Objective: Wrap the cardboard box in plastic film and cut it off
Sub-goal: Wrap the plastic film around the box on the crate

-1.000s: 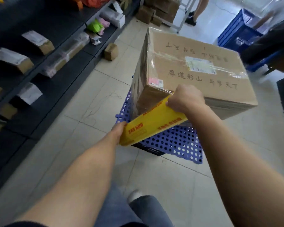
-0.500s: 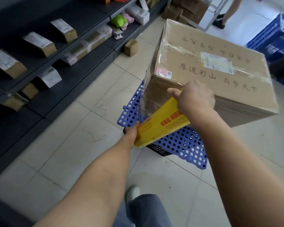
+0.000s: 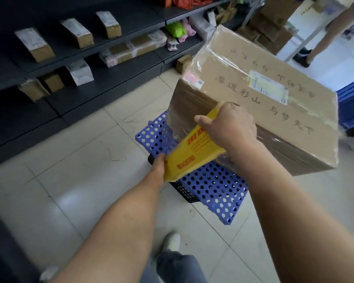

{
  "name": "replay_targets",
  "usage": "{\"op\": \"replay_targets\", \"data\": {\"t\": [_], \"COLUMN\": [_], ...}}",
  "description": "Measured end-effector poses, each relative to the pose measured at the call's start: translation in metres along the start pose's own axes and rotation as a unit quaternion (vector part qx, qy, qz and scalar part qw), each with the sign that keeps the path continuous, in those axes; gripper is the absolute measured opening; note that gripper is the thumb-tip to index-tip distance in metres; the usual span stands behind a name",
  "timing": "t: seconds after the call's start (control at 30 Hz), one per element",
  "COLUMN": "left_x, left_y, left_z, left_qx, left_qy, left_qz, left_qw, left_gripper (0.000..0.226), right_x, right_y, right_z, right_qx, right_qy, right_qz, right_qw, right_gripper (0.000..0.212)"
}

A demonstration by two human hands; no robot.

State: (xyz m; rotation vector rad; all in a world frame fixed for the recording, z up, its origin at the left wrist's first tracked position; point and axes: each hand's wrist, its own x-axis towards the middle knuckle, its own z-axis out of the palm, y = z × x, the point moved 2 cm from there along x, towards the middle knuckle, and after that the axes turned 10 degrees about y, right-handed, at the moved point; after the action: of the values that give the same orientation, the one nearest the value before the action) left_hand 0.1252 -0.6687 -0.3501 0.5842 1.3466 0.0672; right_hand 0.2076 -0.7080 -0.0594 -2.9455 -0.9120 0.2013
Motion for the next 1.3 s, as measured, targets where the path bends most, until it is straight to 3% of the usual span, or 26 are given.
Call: {"op": "replay_targets", "data": {"t": [0.13,0.23,0.37,0.5,0.6,0.73,0.87,1.0,1.03,1.1,1.17,1.3], "left_x": [-0.028,-0.011,-0.031,-0.045,-0.048,-0.049,-0.048,-0.049,-0.048,-0.049,-0.055,-0.061], "left_y": [-0.009,-0.021,-0.035,-0.043,-0.046,-0.060,-0.078,-0.086,-0.088,-0.093,-0.102,-0.128], "left_z": [0.010,0.010,0.011,0.009,0.003,0.001,0.009,0.014,0.017,0.023,0.030,0.045], "left_qx": [-0.060,-0.055,-0.040,-0.036,-0.041,-0.040,-0.050,-0.017,-0.014,-0.012,-0.015,-0.064], "left_qy": [0.017,0.078,0.043,0.047,0.069,0.056,0.068,0.081,0.078,0.060,0.059,0.134], "left_qz": [0.023,0.032,0.015,0.019,0.015,0.000,-0.012,0.002,0.011,0.037,0.054,0.035], "left_qw": [0.998,0.995,0.998,0.998,0.997,0.998,0.996,0.997,0.997,0.997,0.997,0.988], "left_gripper": [0.032,0.053,0.033,0.027,0.049,0.054,0.068,0.090,0.083,0.044,0.030,0.072], "right_x": [0.001,0.000,-0.012,-0.025,-0.027,-0.036,-0.048,-0.049,-0.048,-0.049,-0.054,-0.064], "right_y": [0.023,0.031,0.041,0.055,0.066,0.079,0.087,0.097,0.099,0.103,0.109,0.133], "right_z": [-0.006,-0.011,-0.004,0.002,0.002,-0.006,-0.003,-0.003,-0.004,-0.006,-0.007,-0.003], "right_qx": [-0.009,-0.031,-0.019,-0.003,-0.003,0.022,-0.005,-0.019,-0.011,0.001,0.003,-0.007], "right_qy": [-0.035,-0.021,0.003,0.000,-0.003,0.028,0.037,0.042,0.047,0.057,0.068,0.038], "right_qz": [-0.055,-0.051,-0.026,-0.047,-0.021,0.036,-0.008,0.004,0.014,0.017,-0.006,-0.077], "right_qw": [0.998,0.998,0.999,0.999,1.000,0.999,0.999,0.999,0.999,0.998,0.998,0.996], "right_gripper": [0.023,0.030,0.048,0.050,0.047,0.043,0.041,0.042,0.045,0.055,0.060,0.053]}}
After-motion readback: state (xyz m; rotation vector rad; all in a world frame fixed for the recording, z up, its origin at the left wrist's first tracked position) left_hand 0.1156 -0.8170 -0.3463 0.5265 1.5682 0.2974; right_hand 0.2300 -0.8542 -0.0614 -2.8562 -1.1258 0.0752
